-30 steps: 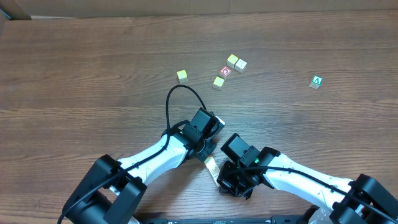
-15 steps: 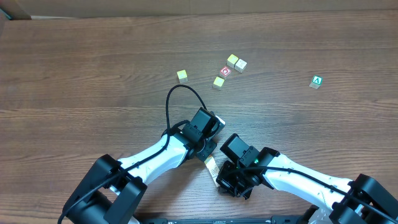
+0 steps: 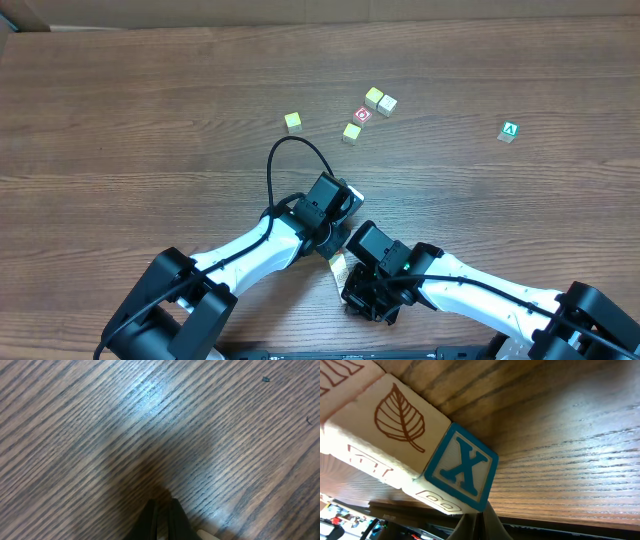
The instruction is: Flip 4 blocks
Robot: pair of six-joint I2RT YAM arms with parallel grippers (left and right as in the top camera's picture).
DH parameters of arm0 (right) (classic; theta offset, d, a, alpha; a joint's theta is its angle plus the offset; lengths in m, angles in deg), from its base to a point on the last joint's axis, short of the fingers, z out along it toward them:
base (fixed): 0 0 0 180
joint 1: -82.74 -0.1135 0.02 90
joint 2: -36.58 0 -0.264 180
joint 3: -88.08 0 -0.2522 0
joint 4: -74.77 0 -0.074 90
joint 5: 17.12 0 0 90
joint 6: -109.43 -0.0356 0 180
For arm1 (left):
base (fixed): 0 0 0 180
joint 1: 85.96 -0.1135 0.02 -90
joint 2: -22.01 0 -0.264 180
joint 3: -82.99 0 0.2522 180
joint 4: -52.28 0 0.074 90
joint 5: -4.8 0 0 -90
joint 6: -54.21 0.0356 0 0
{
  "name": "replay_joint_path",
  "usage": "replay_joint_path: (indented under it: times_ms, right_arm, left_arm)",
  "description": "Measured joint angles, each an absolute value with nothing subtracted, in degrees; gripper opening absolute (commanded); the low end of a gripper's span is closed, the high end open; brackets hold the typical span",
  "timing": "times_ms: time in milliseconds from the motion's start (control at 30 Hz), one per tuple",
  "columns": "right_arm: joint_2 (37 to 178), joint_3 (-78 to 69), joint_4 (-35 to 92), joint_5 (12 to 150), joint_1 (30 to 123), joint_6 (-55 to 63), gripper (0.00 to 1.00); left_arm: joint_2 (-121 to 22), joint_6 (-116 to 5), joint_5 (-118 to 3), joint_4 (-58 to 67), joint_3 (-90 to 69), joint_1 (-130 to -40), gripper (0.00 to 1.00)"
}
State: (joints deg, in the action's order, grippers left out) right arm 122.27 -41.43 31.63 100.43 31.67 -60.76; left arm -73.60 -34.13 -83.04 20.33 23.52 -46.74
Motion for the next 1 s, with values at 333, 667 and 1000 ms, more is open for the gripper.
replay_joint_path:
  times_ms: [333, 667, 1000]
  right_arm:
    - [122.27, -41.43, 31.65, 100.61, 31.63, -61.37, 0.04]
    - [122.27, -41.43, 31.69, 101.17, 31.61, -61.39, 0.04]
    - [122.27, -41.43, 31.71, 101.17, 31.59, -61.39, 0.04]
  left_arm:
    - [-73.60, -34.09, -82.26, 20.57, 23.50, -46.59, 0.04]
    - [-73.60, -34.09, -82.19, 20.98, 23.50, -45.80, 0.04]
    - [-73.60, -34.09, -81.82, 21.24, 23.50, -45.80, 0.04]
